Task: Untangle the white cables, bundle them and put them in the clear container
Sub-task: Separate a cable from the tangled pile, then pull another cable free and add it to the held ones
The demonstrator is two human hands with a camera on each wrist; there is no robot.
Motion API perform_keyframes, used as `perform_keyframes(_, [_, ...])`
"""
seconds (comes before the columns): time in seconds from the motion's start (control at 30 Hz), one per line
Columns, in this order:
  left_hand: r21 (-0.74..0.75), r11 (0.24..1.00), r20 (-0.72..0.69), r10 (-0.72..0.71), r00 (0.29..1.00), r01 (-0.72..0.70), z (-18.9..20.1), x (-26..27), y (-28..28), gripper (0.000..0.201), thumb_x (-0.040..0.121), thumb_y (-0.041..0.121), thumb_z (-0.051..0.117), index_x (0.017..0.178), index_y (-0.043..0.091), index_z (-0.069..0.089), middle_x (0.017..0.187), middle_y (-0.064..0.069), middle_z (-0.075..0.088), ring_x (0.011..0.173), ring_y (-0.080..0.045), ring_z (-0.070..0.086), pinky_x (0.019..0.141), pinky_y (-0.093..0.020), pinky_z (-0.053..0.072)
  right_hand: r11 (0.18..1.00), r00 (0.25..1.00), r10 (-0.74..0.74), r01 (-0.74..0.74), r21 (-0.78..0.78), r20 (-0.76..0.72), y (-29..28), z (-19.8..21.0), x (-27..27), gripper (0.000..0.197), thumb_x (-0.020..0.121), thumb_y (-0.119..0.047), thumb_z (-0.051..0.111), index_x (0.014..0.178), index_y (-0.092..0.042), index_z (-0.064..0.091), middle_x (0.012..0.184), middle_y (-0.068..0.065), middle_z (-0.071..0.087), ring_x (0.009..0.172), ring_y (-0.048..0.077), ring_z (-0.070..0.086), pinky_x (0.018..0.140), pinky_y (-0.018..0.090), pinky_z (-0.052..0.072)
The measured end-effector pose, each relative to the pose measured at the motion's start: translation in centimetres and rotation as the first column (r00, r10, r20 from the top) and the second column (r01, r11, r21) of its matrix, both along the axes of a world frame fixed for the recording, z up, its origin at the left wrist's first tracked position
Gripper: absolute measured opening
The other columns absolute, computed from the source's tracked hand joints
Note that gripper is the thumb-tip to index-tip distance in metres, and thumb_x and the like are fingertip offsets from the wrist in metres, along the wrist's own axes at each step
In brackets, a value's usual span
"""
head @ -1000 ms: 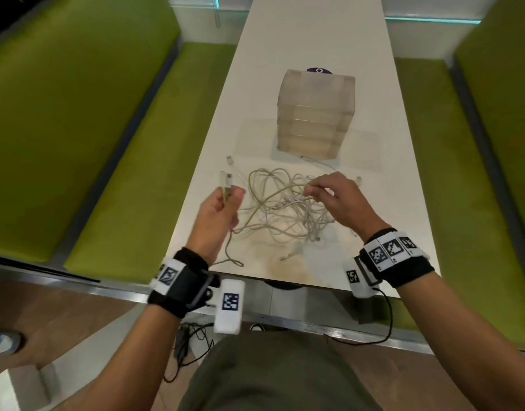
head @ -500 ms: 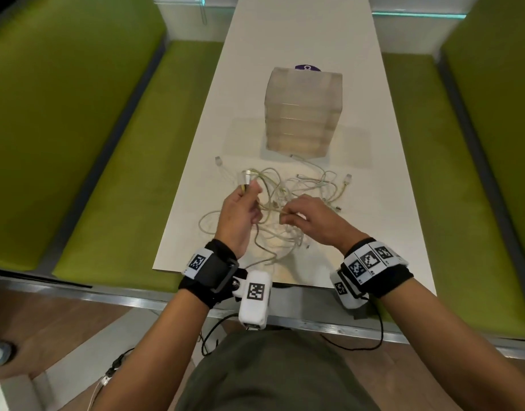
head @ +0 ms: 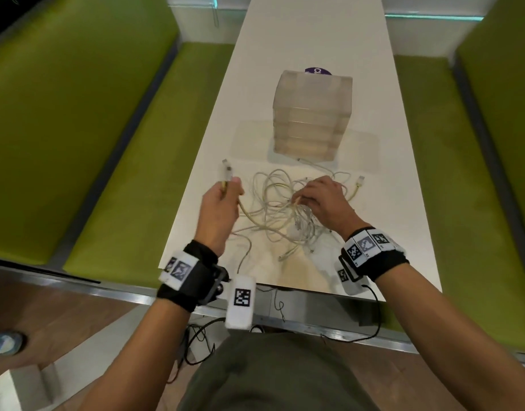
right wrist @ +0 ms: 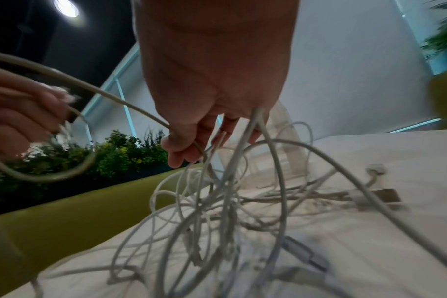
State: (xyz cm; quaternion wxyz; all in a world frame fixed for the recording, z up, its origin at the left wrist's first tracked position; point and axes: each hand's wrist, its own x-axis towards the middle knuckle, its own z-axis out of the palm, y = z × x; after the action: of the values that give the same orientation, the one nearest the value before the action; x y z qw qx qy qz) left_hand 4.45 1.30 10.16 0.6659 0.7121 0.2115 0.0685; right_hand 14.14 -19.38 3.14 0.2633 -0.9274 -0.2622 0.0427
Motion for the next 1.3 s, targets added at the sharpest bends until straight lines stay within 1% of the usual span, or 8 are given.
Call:
perform_keyframes(0.1, [0.166,0.967,-0.139,-0.17,0.976,0.192,-1.8,0.5,-2.2,0.029,0.098,0.033,0.049,0.077,0.016,0.059,0.053,0.011,0.045,0.051,-0.006,0.04,0.053,-0.027,0.032,0.998,0.995,0.052,-0.053,0.015,0.084,1.2,0.7,-0.7,0.02,0.09,-0.025,0.055,0.097,-0.024,0.074,0.091,-0.003,0.066,0.099,0.025,0.046,0.083,0.036,0.023])
perform_keyframes(0.33, [0.072,0.922,-0.2,-0.36,0.911,0.38,-2.3,1.7,-5.1,0.033,0.094,0.027,0.057,0.067,0.014,0.044,0.054,0.005,0.033,0.047,-0.009,0.028,0.05,-0.028,0.024,0.992,0.974,0.084,-0.061,-0.113,0.21,2.3,1.6,-1.5,0.05,0.077,-0.036,0.03,0.082,-0.013,0.074,0.082,-0.001,0.065,0.09,0.028,0.053,0.079,0.035,0.023])
perform_keyframes(0.5, [0.063,0.957,-0.164,-0.271,0.949,0.284,-1.1,2.0,-5.0,0.022,0.095,0.021,0.053,0.077,0.009,0.051,0.054,0.004,0.033,0.048,-0.01,0.028,0.051,-0.029,0.025,1.0,0.985,0.026,-0.024,-0.011,0.17,2.0,0.3,-0.9,0.013,0.083,-0.018,0.064,0.083,-0.007,0.072,0.076,0.008,0.062,0.072,0.031,0.058,0.065,0.035,0.041])
perform_keyframes(0.67, [-0.039,0.992,-0.006,-0.12,0.993,0.12,1.5,1.0,-3.0,0.028,0.096,0.019,0.051,0.069,0.013,0.045,0.058,-0.001,0.029,0.05,-0.013,0.025,0.049,-0.028,0.022,0.995,0.995,-0.095,0.094,0.025,0.035,0.5,-1.2,0.2,0.016,0.091,-0.019,0.06,0.094,-0.007,0.07,0.089,0.008,0.06,0.083,0.025,0.059,0.063,0.026,0.035])
perform_keyframes(0.8, [-0.142,0.99,0.114,0.029,0.993,-0.012,3.0,0.2,-1.5,0.033,0.097,0.012,0.049,0.065,0.016,0.042,0.049,0.008,0.032,0.045,-0.008,0.026,0.045,-0.022,0.025,0.995,0.996,-0.082,0.084,0.049,-0.041,0.5,-1.0,0.8,0.019,0.092,-0.021,0.059,0.093,-0.007,0.071,0.09,0.005,0.058,0.083,0.022,0.058,0.065,0.029,0.04])
perform_keyframes(0.9, [-0.06,0.995,0.075,0.087,0.993,-0.083,1.9,0.4,-1.0,0.028,0.097,0.019,0.051,0.069,0.011,0.049,0.055,-0.002,0.035,0.048,-0.011,0.029,0.046,-0.022,0.029,0.995,0.999,-0.048,0.046,0.083,0.012,1.0,-0.6,0.5,0.019,0.09,-0.021,0.062,0.094,-0.006,0.073,0.09,0.004,0.062,0.084,0.023,0.062,0.065,0.033,0.048])
perform_keyframes(1.1, [0.185,0.972,-0.12,-0.124,0.985,0.145,-2.6,2.1,-2.9,0.024,0.093,0.028,0.059,0.077,0.009,0.056,0.066,-0.001,0.05,0.062,-0.015,0.044,0.064,-0.032,0.04,0.99,0.978,0.065,-0.089,0.113,0.2,2.6,1.3,-1.7,0.024,0.086,-0.019,0.057,0.098,-0.006,0.072,0.081,0.01,0.062,0.074,0.03,0.06,0.054,0.037,0.051])
perform_keyframes(1.3, [0.044,0.967,-0.148,-0.242,0.959,0.251,-3.0,2.7,-3.7,0.032,0.092,0.034,0.061,0.081,0.004,0.06,0.057,0.01,0.04,0.049,-0.006,0.036,0.054,-0.023,0.032,0.989,0.983,0.073,-0.094,0.117,0.17,2.3,2.3,-2.4,0.041,0.088,-0.029,0.038,0.094,-0.006,0.071,0.08,0.01,0.057,0.073,0.027,0.056,0.053,0.042,0.05])
